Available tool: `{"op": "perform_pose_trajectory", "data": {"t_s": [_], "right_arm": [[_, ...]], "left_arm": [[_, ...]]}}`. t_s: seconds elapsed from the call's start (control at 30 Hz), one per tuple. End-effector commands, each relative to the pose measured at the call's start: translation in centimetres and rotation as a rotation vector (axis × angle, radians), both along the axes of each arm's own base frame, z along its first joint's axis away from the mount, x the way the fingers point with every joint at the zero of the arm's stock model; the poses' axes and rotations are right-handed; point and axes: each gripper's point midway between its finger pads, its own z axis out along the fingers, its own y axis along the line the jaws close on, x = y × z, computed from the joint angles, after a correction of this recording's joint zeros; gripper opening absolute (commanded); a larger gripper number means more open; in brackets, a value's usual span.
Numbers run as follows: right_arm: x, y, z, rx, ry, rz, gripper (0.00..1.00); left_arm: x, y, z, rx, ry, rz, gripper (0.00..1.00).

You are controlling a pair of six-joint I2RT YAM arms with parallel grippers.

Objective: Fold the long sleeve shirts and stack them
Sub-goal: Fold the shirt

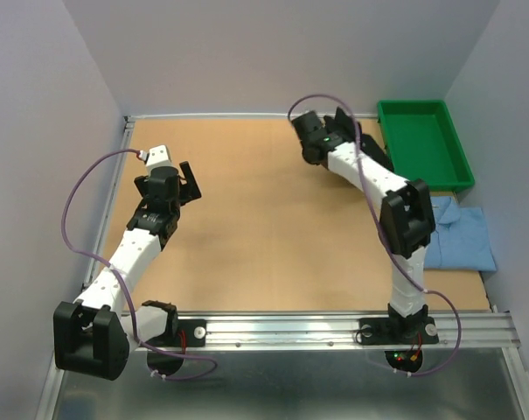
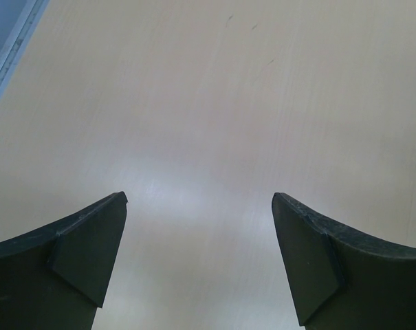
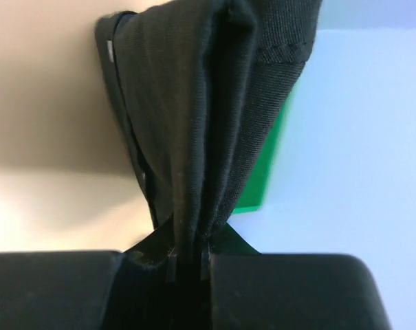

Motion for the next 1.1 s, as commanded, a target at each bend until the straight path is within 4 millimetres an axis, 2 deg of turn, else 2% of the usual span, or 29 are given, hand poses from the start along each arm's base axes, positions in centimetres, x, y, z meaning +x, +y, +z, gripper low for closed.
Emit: {"op": "perform_pose_trajectory", "data": {"t_s": [0.0,0.03,0.07,0.1,0.17,0.2,0.23,0.27,0.3,0.43,0.53,0.6,0.63,0.7,0.73,0.77,0.87,0.9,0.97,1.0,1.07], "right_arm": [[-3.1,5.0,-9.0,-0.121,0.124,0.037,0.04],[-3.6,5.9,-10.9,-0.141,0.156,0.054,0.04],[-4.3,6.9,-12.0,-0.143,0.164,0.067,0.04],[-5.3,8.8,-12.8,-0.15,0.173,0.107,0.04],[-6.5,10.7,-14.7,-0.14,0.202,0.146,0.04],[-7.4,12.4,-15.4,-0.138,0.208,0.181,0.04],[-7.9,13.1,-15.7,-0.135,0.225,0.194,0.05],[-8.5,14.0,-17.0,-0.112,0.248,0.204,0.06],[-8.8,14.6,-16.8,-0.1,0.241,0.206,0.06],[-11.2,17.8,-19.4,-0.051,0.319,0.247,0.13],[-12.2,20.1,-19.8,-0.006,0.339,0.269,0.3],[-12.4,21.9,-19.1,0.044,0.328,0.286,0.41],[-13.4,22.8,-19.2,0.07,0.365,0.305,0.48],[-13.8,24.4,-18.2,0.153,0.369,0.309,0.54],[-14.2,25.9,-17.2,0.231,0.385,0.332,0.57],[-14.5,26.4,-15.7,0.29,0.381,0.333,0.67],[-15.2,27.9,-12.7,0.407,0.384,0.38,0.69],[-15.4,28.1,-10.9,0.473,0.366,0.378,0.69],[-15.4,27.9,-9.4,0.514,0.35,0.375,0.69],[-15.4,27.6,-7.9,0.559,0.327,0.365,0.69],[-14.6,26.2,-7.6,0.616,0.326,0.322,0.65]], "left_arm": [[0.4,0.0,1.1,0.005,-0.046,-0.006,0.98],[0.3,0.1,1.1,0.006,-0.045,-0.005,0.98],[0.3,0.1,1.0,0.005,-0.044,-0.004,0.98],[0.4,0.0,1.0,0.003,-0.042,-0.008,0.98],[0.5,-0.2,0.9,-0.001,-0.037,-0.016,0.98],[0.5,-0.2,0.8,-0.001,-0.035,-0.016,0.98],[0.6,-0.3,0.9,-0.002,-0.038,-0.019,0.98],[0.6,-0.3,0.9,-0.003,-0.037,-0.022,0.98],[0.6,-0.3,0.8,-0.002,-0.033,-0.022,0.98],[0.6,-0.4,0.9,-0.006,-0.036,-0.025,0.98],[0.6,-0.3,0.9,-0.002,-0.034,-0.022,0.98],[0.7,-0.4,0.8,-0.004,-0.033,-0.023,0.98],[0.7,-0.4,0.9,-0.002,-0.034,-0.024,0.98],[0.7,-0.4,1.0,-0.005,-0.037,-0.023,0.98],[0.7,-0.4,0.9,-0.007,-0.036,-0.023,0.98],[0.8,-0.6,0.9,-0.012,-0.034,-0.031,0.98],[0.8,-0.9,1.0,-0.022,-0.036,-0.043,0.98],[0.8,-0.9,0.9,-0.023,-0.034,-0.046,0.98],[0.8,-0.9,1.0,-0.023,-0.034,-0.045,0.98],[0.8,-0.8,1.0,-0.021,-0.035,-0.042,0.98],[0.7,-0.8,1.1,-0.022,-0.039,-0.042,0.98]]}}
